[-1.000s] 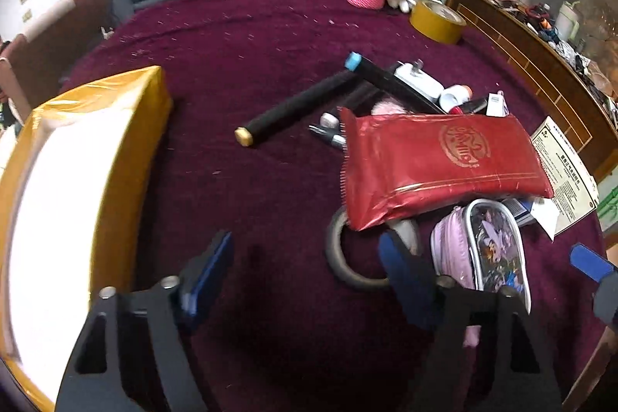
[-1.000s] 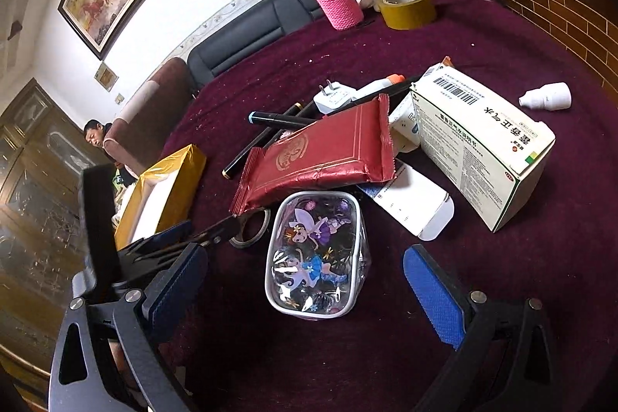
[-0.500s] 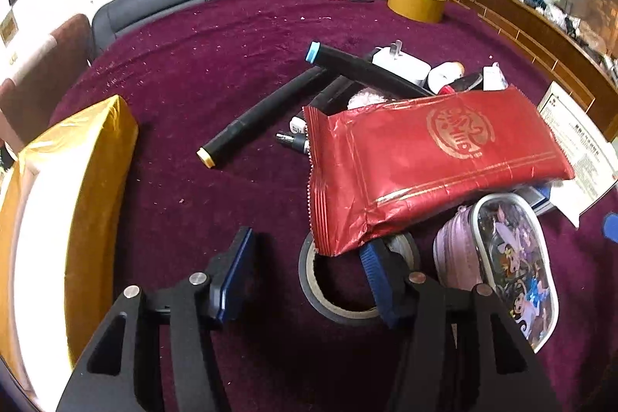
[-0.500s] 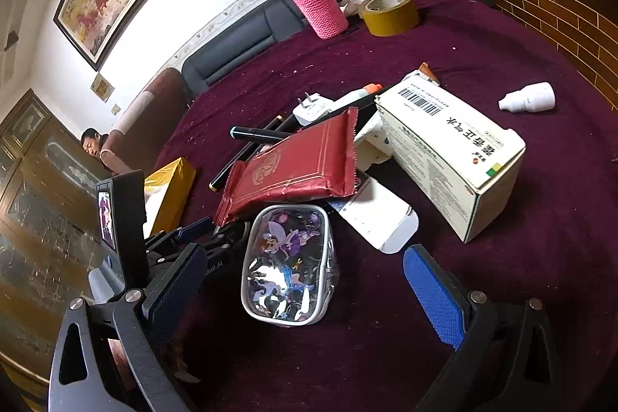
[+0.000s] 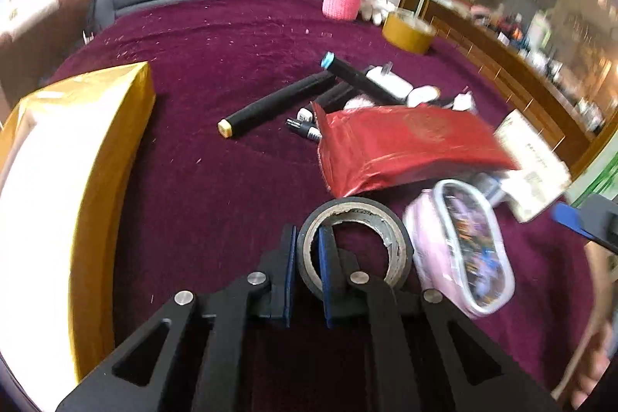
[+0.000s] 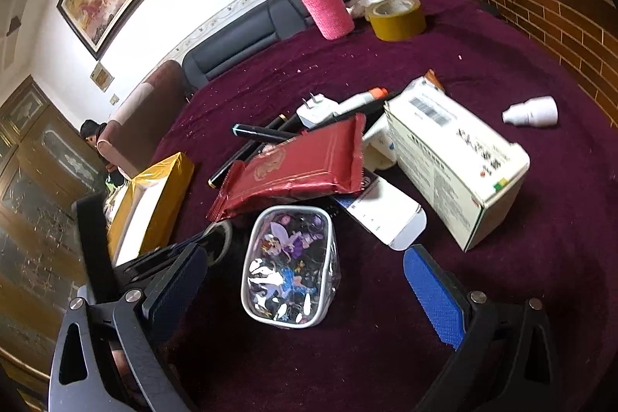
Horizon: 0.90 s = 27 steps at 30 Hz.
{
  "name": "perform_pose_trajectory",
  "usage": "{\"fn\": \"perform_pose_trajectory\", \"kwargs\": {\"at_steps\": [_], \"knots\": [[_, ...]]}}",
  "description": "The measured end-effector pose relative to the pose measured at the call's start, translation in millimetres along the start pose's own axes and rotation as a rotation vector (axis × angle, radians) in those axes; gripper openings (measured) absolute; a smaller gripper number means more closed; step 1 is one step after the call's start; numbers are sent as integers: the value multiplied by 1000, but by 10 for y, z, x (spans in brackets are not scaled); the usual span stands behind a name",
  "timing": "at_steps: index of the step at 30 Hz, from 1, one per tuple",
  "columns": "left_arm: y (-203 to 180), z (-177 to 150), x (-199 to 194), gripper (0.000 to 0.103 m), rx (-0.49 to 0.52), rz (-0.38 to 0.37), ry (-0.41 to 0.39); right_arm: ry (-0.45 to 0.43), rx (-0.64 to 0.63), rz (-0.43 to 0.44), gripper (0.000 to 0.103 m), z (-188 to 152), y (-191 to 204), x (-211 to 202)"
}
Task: Organize objects
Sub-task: 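Grasp the teal-capped black marker with the right gripper while the left holds the tape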
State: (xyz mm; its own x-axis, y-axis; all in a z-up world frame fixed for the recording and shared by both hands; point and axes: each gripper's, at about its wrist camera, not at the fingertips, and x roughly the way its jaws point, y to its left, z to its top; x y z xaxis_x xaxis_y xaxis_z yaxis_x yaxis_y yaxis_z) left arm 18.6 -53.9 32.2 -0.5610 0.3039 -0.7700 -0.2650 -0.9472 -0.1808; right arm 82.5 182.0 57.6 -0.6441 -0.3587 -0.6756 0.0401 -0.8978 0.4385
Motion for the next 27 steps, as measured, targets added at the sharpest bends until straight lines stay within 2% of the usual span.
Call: {"fn": "perform_pose_trajectory", "kwargs": {"at_steps": [4,8,11,14,16,17,19,24,27], "knots": [[45,-120,-357,11,-13,-39,-62,-4,-60,-4,103,169,165,7],[154,-219,-676,11,-27,-52,-122,-17,-199,-24,103,436,490,138],[335,-298,-853,11,-67,-78,-153,-6,-335,-71,103,630,775,421],[471,-363,-992,11,-77,-57,-176,64,-440,-131,100,773,964,814],[546,-414,-1065,11,-78,-42,-182,123,-478,-163,81,846,1006,1083],[581,-434,-1095,11,-80,-37,-185,153,-483,-173,77,868,999,1204],[642,-470,-1144,11,-83,-25,-190,200,-489,-188,58,893,994,1432],[773,-524,-1182,11,-105,-17,-196,231,-522,-270,37,873,941,1751],[813,-533,-1158,11,-120,-20,-192,197,-471,-255,35,916,864,1729]]}}
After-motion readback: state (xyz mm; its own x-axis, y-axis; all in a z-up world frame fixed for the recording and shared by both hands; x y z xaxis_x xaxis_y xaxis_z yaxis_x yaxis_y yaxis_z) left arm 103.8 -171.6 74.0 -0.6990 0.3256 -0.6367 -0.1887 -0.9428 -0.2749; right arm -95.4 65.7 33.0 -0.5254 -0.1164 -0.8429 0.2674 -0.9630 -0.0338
